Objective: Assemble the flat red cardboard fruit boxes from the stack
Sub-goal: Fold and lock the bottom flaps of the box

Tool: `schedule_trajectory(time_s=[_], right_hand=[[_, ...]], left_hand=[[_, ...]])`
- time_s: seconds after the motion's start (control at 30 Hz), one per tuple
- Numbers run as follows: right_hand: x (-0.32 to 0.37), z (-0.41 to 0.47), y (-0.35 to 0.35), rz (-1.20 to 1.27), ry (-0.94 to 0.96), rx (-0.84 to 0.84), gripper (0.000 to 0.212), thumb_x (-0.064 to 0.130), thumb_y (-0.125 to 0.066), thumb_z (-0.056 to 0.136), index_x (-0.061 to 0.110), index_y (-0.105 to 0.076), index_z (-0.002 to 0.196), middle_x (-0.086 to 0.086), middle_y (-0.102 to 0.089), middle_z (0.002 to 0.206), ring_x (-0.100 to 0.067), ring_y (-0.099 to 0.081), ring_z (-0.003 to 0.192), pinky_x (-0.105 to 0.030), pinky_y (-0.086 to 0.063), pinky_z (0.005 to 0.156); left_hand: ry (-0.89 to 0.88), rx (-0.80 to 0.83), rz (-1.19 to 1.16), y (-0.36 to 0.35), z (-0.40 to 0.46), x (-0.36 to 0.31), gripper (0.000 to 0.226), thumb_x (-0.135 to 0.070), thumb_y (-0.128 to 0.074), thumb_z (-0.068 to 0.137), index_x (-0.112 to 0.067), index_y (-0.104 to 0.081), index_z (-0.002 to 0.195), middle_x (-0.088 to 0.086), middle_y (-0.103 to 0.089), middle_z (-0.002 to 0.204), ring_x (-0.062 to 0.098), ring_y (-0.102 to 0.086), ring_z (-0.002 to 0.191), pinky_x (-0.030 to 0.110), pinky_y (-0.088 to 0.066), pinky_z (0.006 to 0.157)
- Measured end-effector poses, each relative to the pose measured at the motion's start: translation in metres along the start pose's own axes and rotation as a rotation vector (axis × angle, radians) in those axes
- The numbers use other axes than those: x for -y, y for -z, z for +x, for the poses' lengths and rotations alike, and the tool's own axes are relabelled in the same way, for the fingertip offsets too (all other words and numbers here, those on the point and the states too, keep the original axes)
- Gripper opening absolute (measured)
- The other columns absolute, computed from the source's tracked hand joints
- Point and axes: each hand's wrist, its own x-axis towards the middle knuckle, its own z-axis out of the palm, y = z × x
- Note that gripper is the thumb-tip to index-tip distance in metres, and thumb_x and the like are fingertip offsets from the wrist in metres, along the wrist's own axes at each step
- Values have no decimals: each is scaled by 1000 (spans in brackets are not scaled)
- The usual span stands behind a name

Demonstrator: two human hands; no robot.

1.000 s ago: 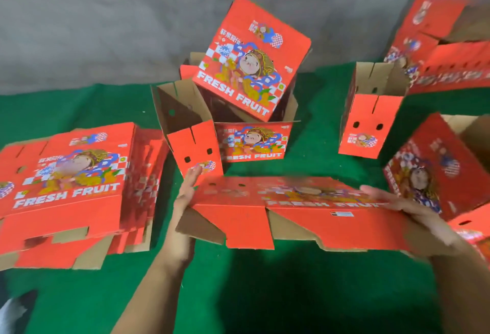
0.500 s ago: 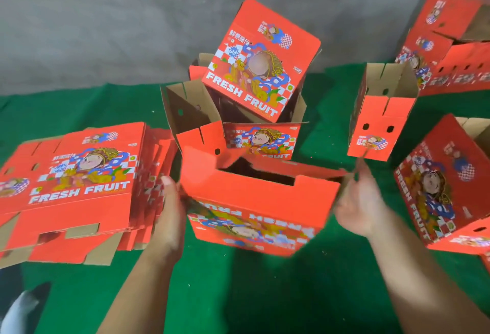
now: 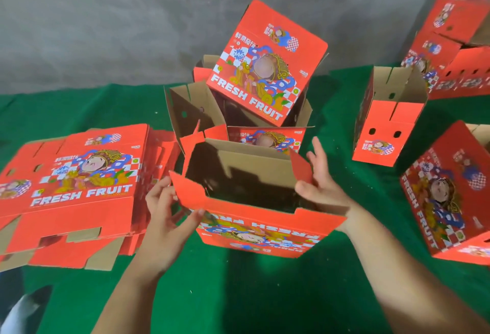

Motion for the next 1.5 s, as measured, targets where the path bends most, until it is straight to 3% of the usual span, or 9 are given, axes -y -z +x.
schedule_trajectory(time_s=[0.17,0.4,0.53,0.73,0.83,0.97,1.27,1.4,1.5], right_hand=[[4,7,-4,-114,-31,-24,123,38,-85,70,37,-6,164,4,-33,162,-4,-38,148,-31,-37,120],[5,9,-11,95,-15,-388,57,47,-62,86,28,-59,140,-2,-68,137,-23,-65,122,-40,-50,102],[12,9,-8,-31,29,-475,51,57,-57,95,38,-54,143,31,-67,125,8,-62,119,-14,-48,93],[19,7,-11,-403,395,-925,40,13,-63,94,13,-58,133,0,-54,125,-18,-55,116,-40,-47,102],[22,2,-33,-907,774,-592,21,16,-63,91,13,-69,111,-1,-64,110,-29,-58,103,-42,-42,94],[15,13,-60,-1231,251,56,52,49,-51,100,31,-48,148,1,-45,151,-26,-40,131,-51,-43,107],[0,43,-55,-1324,-162,-2,89,73,-33,90,48,22,157,11,47,160,-41,-36,143,-55,-36,111],[-7,33,-57,-1346,43,-227,94,66,-42,86,45,11,161,-5,34,168,-39,-26,145,-55,-33,114],[-9,24,-60,-1265,278,-494,90,48,-61,81,37,-22,162,-11,-6,171,-40,-24,147,-56,-24,117]], left_hand=[[19,184,204,18,4,-1,32,-47,-77,78,-43,-75,110,-12,-38,158,1,-23,153,40,-27,118],[325,-47,-124,6,16,-10,41,-77,-60,85,-51,-74,113,-14,-72,122,2,-66,114,35,-48,99],[265,-27,192,-6,21,-17,58,-81,-44,89,-36,-72,113,7,-62,115,37,-57,120,64,-41,108],[206,-167,507,-27,32,-29,75,-58,-67,90,-20,-49,152,14,-48,131,38,-44,124,51,-37,111],[172,-176,551,-33,37,-28,83,-62,-65,85,-18,-48,153,15,-48,124,40,-45,118,49,-37,105],[189,-188,695,-34,44,-26,86,-70,-59,84,-20,-47,153,16,-49,125,41,-45,116,52,-39,101],[-15,-327,726,-41,33,-18,61,-26,-63,95,-24,-44,153,10,-56,132,40,-45,115,48,-33,98],[-377,-158,530,-45,31,-20,47,7,-52,80,-16,-50,121,-3,-60,137,30,-52,119,41,-38,98],[-289,11,644,-37,43,-29,40,-41,-55,95,-31,-50,134,-27,-57,117,22,-50,107,35,-34,92]])
